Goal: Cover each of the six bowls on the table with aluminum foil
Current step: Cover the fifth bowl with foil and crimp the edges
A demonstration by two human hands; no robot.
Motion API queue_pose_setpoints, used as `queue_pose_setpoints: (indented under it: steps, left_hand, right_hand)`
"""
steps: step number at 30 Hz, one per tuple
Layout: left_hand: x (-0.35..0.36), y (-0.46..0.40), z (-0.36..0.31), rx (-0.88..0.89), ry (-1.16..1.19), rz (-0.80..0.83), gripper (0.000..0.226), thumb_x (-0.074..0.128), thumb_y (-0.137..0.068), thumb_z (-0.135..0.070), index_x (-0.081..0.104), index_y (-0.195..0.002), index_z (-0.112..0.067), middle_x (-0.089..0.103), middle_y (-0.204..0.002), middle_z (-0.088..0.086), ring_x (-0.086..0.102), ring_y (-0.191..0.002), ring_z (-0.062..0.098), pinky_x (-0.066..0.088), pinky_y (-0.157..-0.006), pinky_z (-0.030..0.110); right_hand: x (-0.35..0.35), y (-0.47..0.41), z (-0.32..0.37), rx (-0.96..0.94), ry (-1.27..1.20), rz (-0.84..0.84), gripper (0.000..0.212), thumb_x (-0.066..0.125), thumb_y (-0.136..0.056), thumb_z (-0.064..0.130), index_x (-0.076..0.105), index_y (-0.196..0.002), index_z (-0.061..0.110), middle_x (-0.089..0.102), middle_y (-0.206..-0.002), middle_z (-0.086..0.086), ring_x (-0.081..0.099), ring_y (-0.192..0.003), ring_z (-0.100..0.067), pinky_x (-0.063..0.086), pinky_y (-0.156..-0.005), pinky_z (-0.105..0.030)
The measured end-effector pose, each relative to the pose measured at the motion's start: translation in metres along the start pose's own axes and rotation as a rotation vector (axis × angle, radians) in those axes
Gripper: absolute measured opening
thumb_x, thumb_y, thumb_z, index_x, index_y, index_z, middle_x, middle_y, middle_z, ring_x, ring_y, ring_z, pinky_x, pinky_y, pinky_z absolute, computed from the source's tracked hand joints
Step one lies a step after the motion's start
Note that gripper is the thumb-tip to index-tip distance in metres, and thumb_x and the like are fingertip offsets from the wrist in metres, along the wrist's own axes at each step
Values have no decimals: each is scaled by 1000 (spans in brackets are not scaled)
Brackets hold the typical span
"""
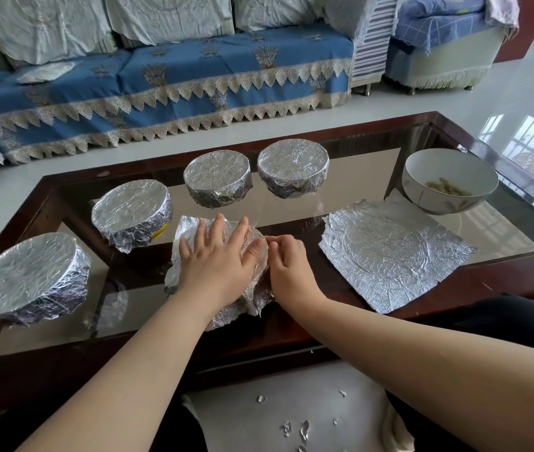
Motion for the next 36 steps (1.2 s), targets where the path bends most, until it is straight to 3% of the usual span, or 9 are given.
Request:
queue_pose_setpoints:
  steps: [3,7,11,15,18,21,29,34,36]
  left_hand:
    - [2,0,2,8,32,-20,83,-6,-82,-73,4,-157,-42,-6,-167,-3,-5,-153,30,2,-120,58]
    - [2,-1,2,-4,36,-35,81,-5,-83,-72,5,-157,-42,-2,-167,-5,-2,-153,30,4,-120,58]
    - [3,-2,2,-4,21,-38,73,2,-90,-70,5,-157,-42,-2,-167,-5,-1,-153,30,6,-119,58]
    - [3,-3,2,-5,12,-43,70,4,-93,-69,5,-157,-41,-1,-168,-5,1,-153,32,7,-119,57]
    - [4,-4,2,-14,3,-51,69,6,-94,-69,6,-157,-41,-1,-168,-5,2,-152,32,7,-119,58]
    - [4,-4,2,-26,8,-49,68,6,-95,-68,7,-157,-41,-1,-168,-4,2,-152,32,7,-117,58]
    - [4,-4,1,-40,4,-53,68,5,-95,-68,6,-157,-40,-1,-168,-3,1,-152,33,7,-117,59]
    - [5,-5,2,-49,7,-53,69,5,-94,-69,6,-157,-40,-1,-168,-3,2,-152,34,9,-117,60]
    - [5,-6,2,-54,11,-59,69,5,-94,-69,7,-157,-41,-1,-168,-3,2,-152,34,9,-117,60]
  right_hand:
    - [4,1,-5,34,-64,0,20,40,-103,17,58,-110,18,56,-115,-3,48,-110,-10,33,-87,-14]
    - [3,0,-9,145,-133,-27,15,44,-102,24,56,-105,16,60,-109,-3,54,-95,-8,36,-78,-16]
    - [4,-2,-15,258,-254,-43,16,50,-99,29,61,-98,16,64,-90,4,58,-81,-8,49,-82,-30]
    - [9,-4,-18,362,-347,-33,14,56,-95,29,65,-96,18,68,-88,-7,61,-76,-18,54,-78,-44]
    - [9,-8,-20,405,-430,-12,13,60,-94,21,66,-96,10,66,-82,-10,58,-68,-18,51,-67,-37]
    - [8,-10,-21,423,-442,-16,10,61,-93,19,66,-94,10,64,-79,-7,56,-68,-18,49,-65,-35]
    - [14,-16,-23,436,-321,-84,5,59,-92,20,63,-94,17,70,-93,-8,62,-76,-20,55,-80,-42]
    - [4,-14,-22,380,-230,-144,14,62,-92,22,59,-105,16,60,-82,6,54,-65,-6,46,-66,-21]
    - [-1,-12,-18,343,-176,-177,15,59,-93,23,59,-107,18,60,-81,10,53,-66,-1,44,-67,-19]
Point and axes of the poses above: each hand's wrist, its own y-axis away from the middle knuckle, its own x-axis out of the palm, z = x × y, the point moved 5 cm from there along -y, towards the middle knuckle
